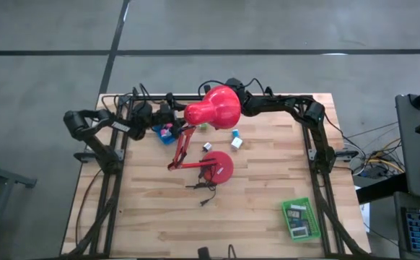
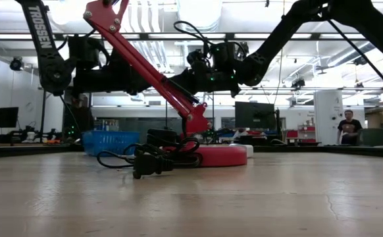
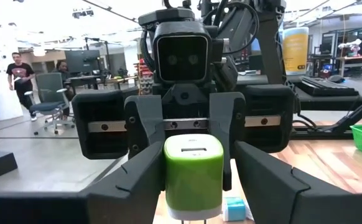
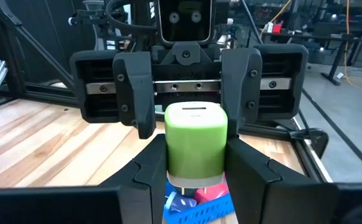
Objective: Pick & Place Office items
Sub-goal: Put the right green charger adapter into the blue bin
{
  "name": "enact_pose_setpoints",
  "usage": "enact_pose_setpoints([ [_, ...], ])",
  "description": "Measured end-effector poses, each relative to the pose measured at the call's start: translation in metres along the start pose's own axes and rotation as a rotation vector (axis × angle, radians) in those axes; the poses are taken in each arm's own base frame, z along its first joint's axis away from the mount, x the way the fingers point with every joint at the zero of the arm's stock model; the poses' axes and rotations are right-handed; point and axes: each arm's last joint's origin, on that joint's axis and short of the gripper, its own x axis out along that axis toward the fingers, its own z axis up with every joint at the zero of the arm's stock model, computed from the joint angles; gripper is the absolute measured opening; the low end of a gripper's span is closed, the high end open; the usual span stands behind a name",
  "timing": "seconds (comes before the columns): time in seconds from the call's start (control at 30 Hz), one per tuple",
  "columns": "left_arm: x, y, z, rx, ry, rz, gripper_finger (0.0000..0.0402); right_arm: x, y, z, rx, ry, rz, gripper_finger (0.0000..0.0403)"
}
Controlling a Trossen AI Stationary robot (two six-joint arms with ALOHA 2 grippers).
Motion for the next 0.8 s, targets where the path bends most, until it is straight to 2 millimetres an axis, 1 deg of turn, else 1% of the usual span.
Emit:
enact_pose_setpoints([
  [0.3, 0.0072, 0.0054, 0.0005, -0.013, 0.026, 0.019, 0.0202, 0.0001, 0.0002, 0.0, -0.001, 0.0, 0.0, 0.0117],
  [0.47, 0.0077, 0.0059, 0.0005, -0.015, 0.03, 0.028, 0.0199, 0.0013, 0.0015, 0.0002, -0.002, -0.001, 0.004, 0.0117],
  [0.57, 0.0077, 0.0058, 0.0005, -0.01, 0.03, 0.027, 0.0179, 0.0018, 0.002, 0.0009, -0.007, -0.007, 0.007, 0.0117],
  [0.7, 0.0077, 0.0059, 0.0009, 0.011, 0.029, 0.028, 0.0124, 0.0019, 0.0023, 0.0018, -0.016, -0.016, 0.01, 0.0117],
  [0.8, 0.0077, 0.0059, 0.0005, 0.028, 0.031, 0.03, 0.0122, 0.002, 0.0025, 0.0019, -0.019, -0.016, 0.011, 0.0117],
])
